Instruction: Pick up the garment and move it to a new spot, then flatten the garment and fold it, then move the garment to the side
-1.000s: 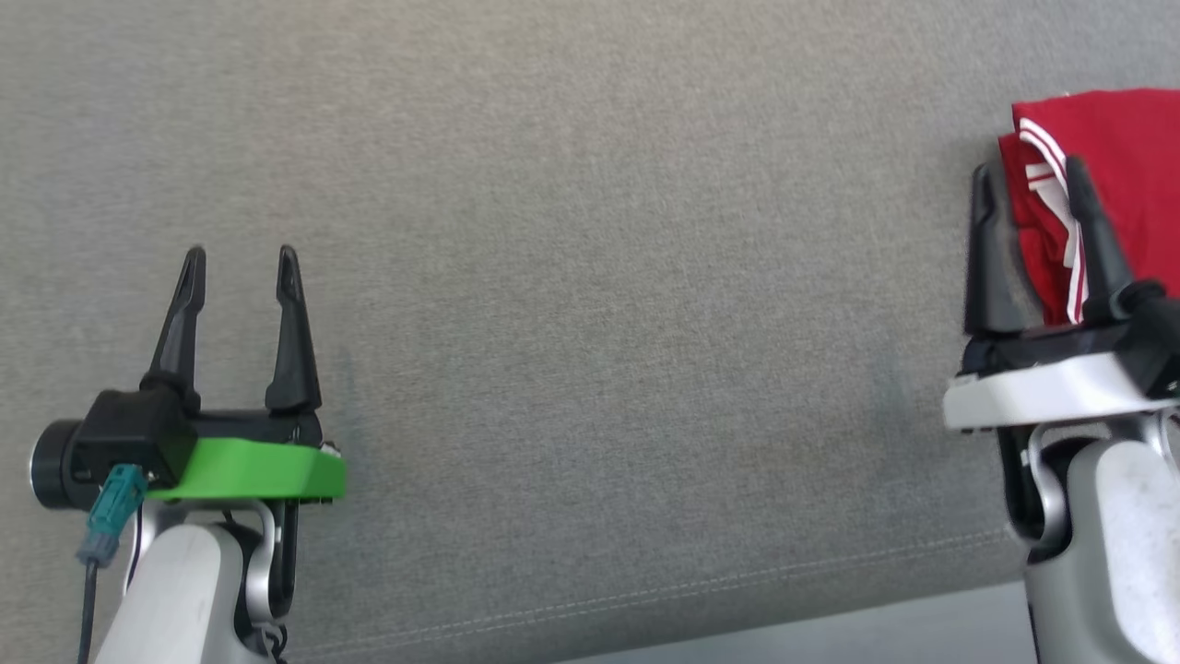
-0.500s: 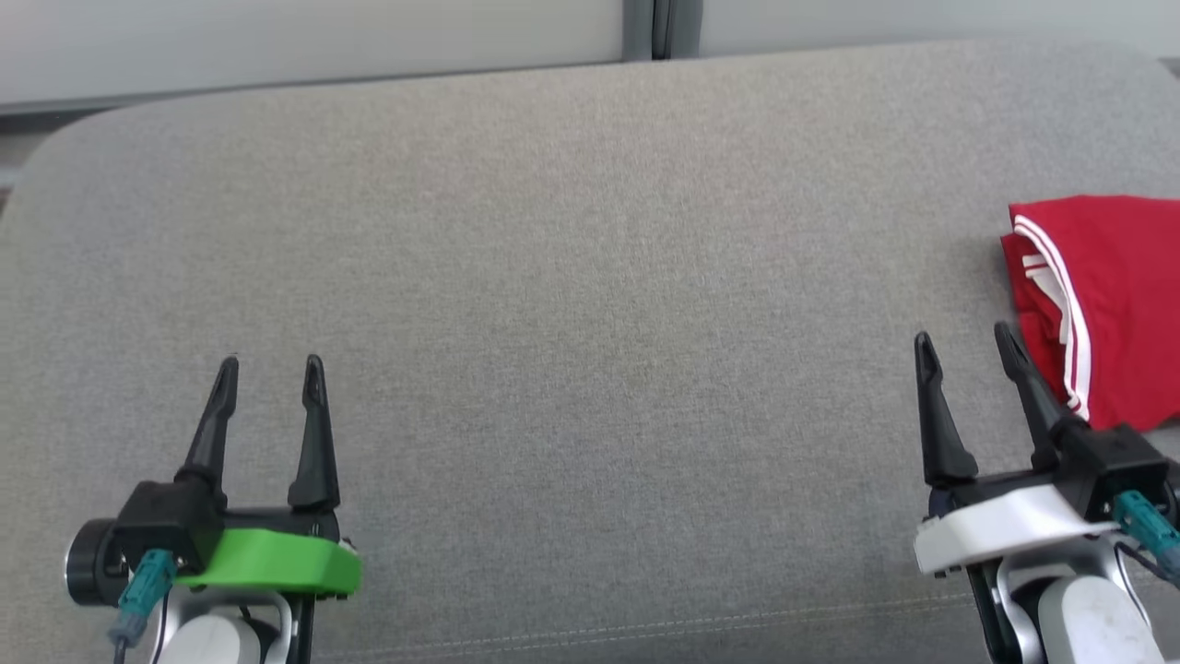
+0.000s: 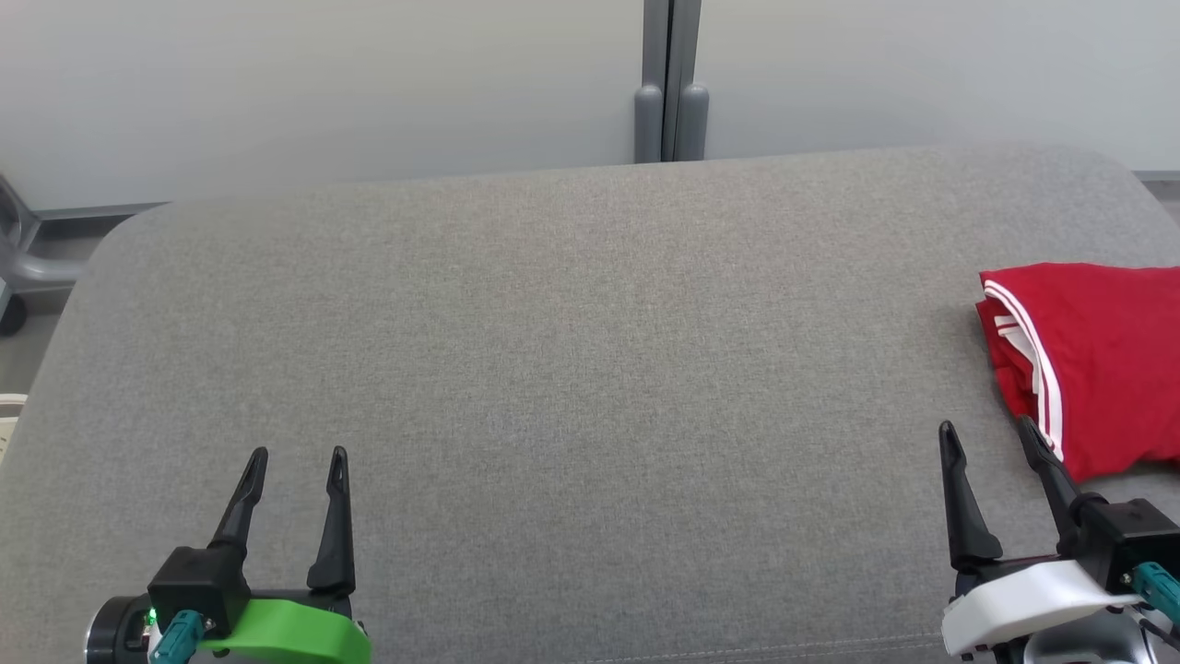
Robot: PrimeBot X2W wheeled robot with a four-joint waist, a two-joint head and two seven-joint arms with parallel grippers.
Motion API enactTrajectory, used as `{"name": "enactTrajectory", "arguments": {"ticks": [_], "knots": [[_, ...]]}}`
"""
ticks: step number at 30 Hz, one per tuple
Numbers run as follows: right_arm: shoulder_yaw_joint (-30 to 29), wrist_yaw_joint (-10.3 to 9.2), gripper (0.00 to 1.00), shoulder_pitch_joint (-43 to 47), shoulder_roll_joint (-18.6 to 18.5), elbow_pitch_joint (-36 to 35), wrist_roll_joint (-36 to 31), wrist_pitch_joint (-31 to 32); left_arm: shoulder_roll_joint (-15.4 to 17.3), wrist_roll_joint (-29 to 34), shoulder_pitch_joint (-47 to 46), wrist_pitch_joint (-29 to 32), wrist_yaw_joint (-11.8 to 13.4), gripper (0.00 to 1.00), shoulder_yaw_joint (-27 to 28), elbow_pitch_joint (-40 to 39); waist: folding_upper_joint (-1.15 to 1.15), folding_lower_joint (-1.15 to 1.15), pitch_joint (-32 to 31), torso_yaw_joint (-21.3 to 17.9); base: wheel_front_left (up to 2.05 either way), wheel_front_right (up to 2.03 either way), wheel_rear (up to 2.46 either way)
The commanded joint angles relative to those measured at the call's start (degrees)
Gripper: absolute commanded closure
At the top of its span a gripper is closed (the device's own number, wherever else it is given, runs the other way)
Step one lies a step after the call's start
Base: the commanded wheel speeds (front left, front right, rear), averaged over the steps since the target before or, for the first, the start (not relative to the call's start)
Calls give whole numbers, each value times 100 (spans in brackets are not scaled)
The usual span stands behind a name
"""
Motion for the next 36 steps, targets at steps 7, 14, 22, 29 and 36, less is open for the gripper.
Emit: {"name": "enactTrajectory", "arguments": {"ticks": [7, 14, 22, 29, 36], "knots": [[-61, -9, 0, 180, -7, -102, 16, 92, 54, -10, 78, 52, 52, 0, -19, 54, 0, 1, -147, 24, 0, 0, 0], [-57, -9, 0, 173, -7, -61, 51, 83, 51, -25, 39, 51, 112, 0, -21, 97, 0, 1, -178, 17, 0, 0, 0], [-56, -9, 0, 161, -7, -32, 94, 80, 66, -44, -24, 82, 139, 0, -48, 124, 0, 1, -215, 35, 0, 0, 0], [-25, 1, 100, 188, 9, 42, 412, 94, -45, -293, 103, 86, 56, 100, -54, 142, 0, 1, -211, 36, 0, 0, 0], [-84, 0, 100, 129, -134, 171, 1408, 257, -169, -966, 146, 105, -85, 100, 24, 89, 0, 1, -192, 32, 0, 0, 0]]}}
